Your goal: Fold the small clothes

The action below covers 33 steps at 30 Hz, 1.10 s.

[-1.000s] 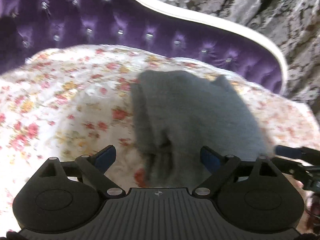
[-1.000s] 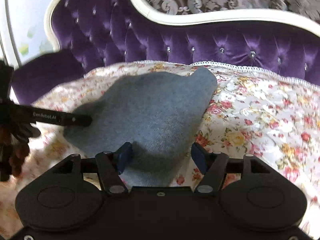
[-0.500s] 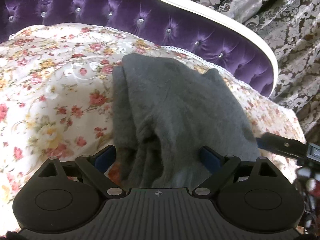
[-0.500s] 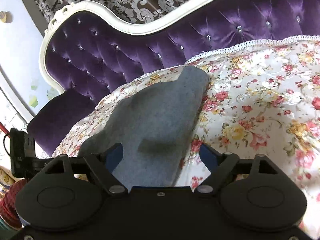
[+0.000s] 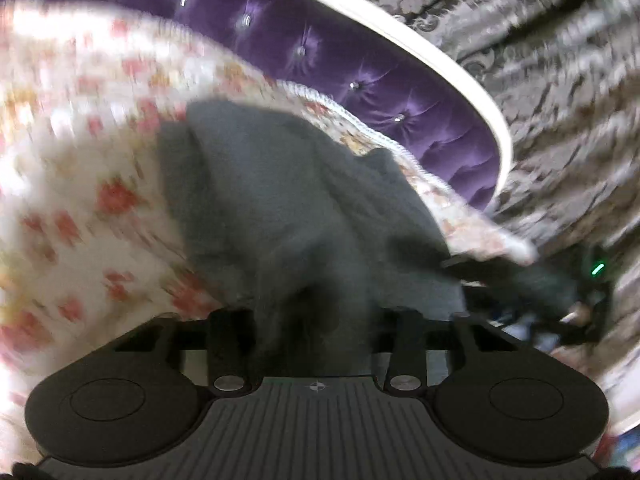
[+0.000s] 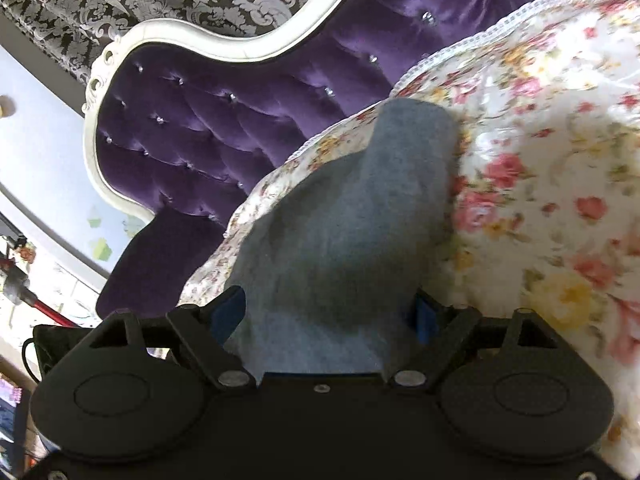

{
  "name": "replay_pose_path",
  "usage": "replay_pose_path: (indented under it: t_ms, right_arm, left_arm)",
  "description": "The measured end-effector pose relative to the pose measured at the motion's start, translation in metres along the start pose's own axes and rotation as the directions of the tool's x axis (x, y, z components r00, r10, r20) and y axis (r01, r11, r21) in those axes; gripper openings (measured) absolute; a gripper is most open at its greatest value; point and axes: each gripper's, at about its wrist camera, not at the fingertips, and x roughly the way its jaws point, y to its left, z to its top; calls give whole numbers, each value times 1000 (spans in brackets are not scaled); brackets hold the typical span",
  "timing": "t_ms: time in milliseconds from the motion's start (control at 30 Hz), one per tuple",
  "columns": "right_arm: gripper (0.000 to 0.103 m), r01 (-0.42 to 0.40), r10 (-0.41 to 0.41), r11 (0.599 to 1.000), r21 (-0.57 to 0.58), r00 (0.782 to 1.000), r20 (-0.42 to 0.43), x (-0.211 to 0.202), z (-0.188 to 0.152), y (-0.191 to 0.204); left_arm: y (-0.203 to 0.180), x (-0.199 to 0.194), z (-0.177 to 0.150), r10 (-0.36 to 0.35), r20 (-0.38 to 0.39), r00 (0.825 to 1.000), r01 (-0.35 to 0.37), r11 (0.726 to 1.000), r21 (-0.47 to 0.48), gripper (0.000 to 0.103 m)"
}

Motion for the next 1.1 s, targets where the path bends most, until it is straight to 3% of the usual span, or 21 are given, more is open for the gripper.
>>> replay_pose_path:
  t_ms: [33, 67, 367, 767, 1100]
  right_arm:
    - [49, 20, -20, 1000, -4, 1000, -16, 2, 1, 2]
    - [47, 28, -28, 1000, -7, 999, -22, 1, 1, 3]
    - [47, 96, -96, 995, -6, 993, -62, -42, -15, 23]
    - [47, 140, -140, 990, -17, 989, -44, -119, -95, 49]
    - [47, 172, -173, 984, -47, 984, -34, -159, -159, 70]
  left_arm:
    - [1, 1, 0, -5, -6, 1000, 5, 1000, -22, 38]
    - [-1, 0, 0, 1, -12, 1000, -1, 1000, -20, 38]
    - [-33, -31, -32, -55, -76, 996, 52, 998, -33, 38]
    - [-77, -80, -124, -63, -128, 990, 63, 998, -3, 38]
    - [-96, -118, -190, -72, -148, 986, 71, 997, -12, 38]
